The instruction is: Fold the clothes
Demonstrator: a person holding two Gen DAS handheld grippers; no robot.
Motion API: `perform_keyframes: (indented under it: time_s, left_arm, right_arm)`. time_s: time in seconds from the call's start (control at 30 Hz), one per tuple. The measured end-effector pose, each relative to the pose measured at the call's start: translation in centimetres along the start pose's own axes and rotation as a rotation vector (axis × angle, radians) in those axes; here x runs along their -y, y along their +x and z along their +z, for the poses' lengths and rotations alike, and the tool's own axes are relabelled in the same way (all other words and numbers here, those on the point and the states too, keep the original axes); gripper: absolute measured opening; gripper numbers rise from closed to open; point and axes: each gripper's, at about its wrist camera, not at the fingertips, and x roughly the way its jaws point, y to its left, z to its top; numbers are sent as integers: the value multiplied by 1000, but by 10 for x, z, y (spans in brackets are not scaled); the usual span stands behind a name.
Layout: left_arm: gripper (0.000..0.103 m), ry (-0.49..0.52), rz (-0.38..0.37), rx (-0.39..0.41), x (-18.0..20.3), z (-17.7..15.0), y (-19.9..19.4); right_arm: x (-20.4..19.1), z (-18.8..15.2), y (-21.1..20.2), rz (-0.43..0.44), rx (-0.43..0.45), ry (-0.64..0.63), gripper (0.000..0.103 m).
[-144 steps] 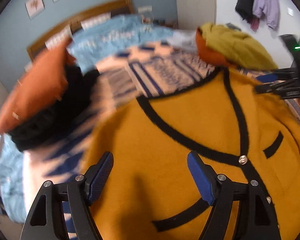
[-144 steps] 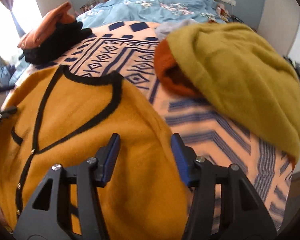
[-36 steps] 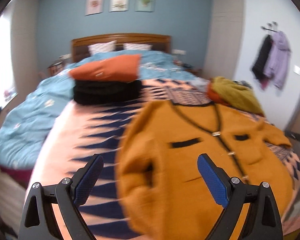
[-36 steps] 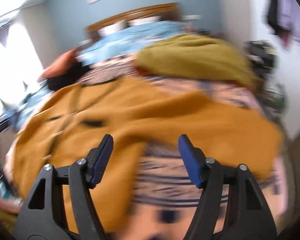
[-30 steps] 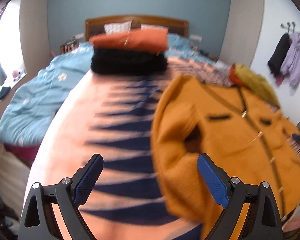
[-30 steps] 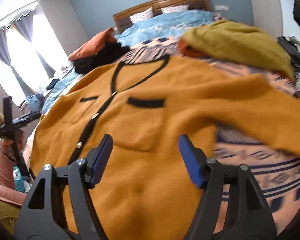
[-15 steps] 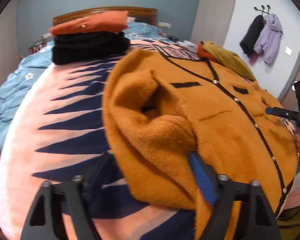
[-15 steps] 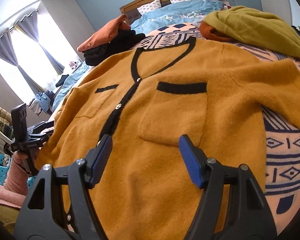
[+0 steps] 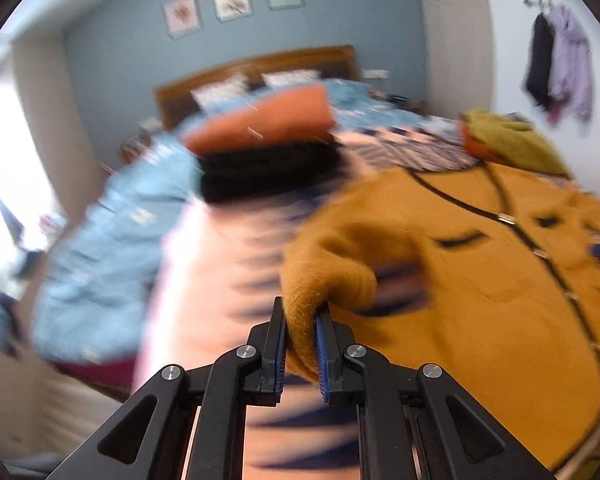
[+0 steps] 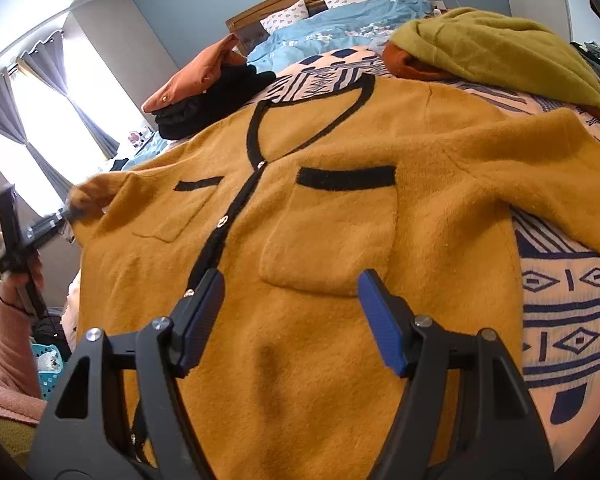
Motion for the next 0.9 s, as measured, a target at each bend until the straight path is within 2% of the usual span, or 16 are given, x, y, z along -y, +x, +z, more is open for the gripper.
perform_keyframes:
  time_s: [0.07,0.17,0.23,0.27,0.3,0.37,0.4,0.5,0.57,0.7,0.77,0.83,0.9]
  left_arm:
    - [12,32,139,9,-6,13,5]
    - [19,40,268,-13,-10,21,23]
    - [31,40,327,-56,-9,15,41]
    - [52,29,326,-83,-10,11,49]
    - [66,2,280,-107,-11,4,54]
    - [75,-68,125,-134,-13,-11,55]
    - [77,-112,58,-145,-15,-20,52]
    - [81,-240,-42,-166,-21,-46,43]
    - [82,-290,-86,-181,-20,-60,43]
    - [81,-357,-144,-218,-15,-81,52]
    - [77,-362,-167,-219,-11,-78,59]
    - [56,-347,-188,-202,-3,-71,64]
    - [16,-328,-194,-185,2,-64,66]
  right_arm:
    - [1,0,0,-1,3,5,71]
    - [4,-1,0,0,3,9,71]
    - [6,-2,0,-4,2,15,71]
    - [7,-2,-1,-8,4,15,71]
    - [9,-3,-3,-12,7,17,71]
    - [11,-5,-6,-8,7,22,71]
    - [11,-5,-7,-14,7,19,71]
    - [11,-8,-8,-16,4,15,71]
    - [10,-8,-7,-12,1,13,71]
    - [8,-10,0,4,-12,17,71]
    - [6,-10,3,3,-17,15,71]
    - [4,-11,1,5,-16,10,71]
    - [3,-11,-1,4,-11,7,71]
